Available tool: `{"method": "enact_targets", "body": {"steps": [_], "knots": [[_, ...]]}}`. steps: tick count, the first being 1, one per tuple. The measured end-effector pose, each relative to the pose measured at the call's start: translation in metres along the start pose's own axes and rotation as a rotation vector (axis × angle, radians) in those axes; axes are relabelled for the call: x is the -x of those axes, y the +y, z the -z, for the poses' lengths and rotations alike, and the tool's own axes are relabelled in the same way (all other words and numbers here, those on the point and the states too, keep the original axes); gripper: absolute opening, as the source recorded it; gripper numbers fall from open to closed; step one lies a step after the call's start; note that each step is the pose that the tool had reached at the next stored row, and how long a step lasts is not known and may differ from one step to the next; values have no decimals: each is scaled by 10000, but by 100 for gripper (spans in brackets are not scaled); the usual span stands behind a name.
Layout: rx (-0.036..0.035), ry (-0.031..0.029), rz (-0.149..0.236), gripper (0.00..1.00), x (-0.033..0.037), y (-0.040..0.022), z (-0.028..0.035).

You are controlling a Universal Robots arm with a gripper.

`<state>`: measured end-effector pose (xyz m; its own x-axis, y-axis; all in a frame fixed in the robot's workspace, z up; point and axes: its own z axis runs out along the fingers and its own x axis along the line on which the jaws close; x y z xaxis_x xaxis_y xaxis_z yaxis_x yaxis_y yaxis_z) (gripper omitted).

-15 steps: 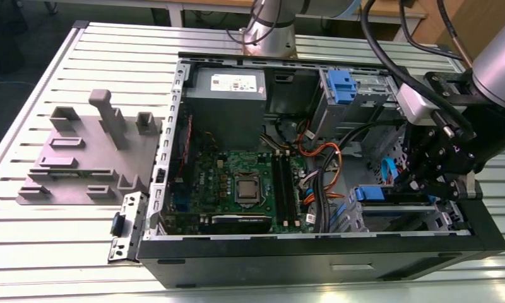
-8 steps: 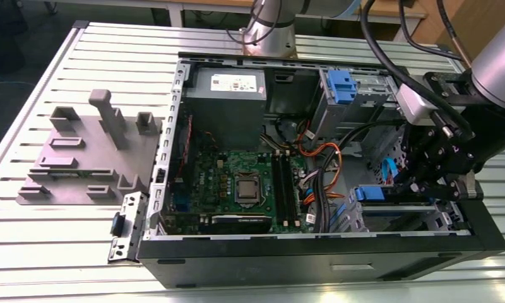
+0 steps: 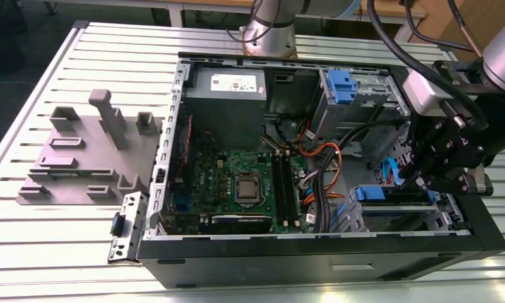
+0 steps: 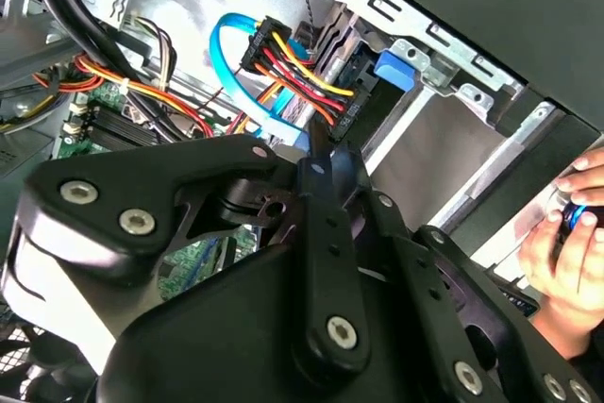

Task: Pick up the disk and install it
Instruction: 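Insert the second disk wire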

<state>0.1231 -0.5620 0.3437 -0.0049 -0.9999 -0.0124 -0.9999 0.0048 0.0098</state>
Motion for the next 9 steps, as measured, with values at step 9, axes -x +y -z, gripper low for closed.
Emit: {"method": "enact_targets", "body": {"steps": [9], "knots": [[0, 11, 0, 11, 0, 0, -1]]}}
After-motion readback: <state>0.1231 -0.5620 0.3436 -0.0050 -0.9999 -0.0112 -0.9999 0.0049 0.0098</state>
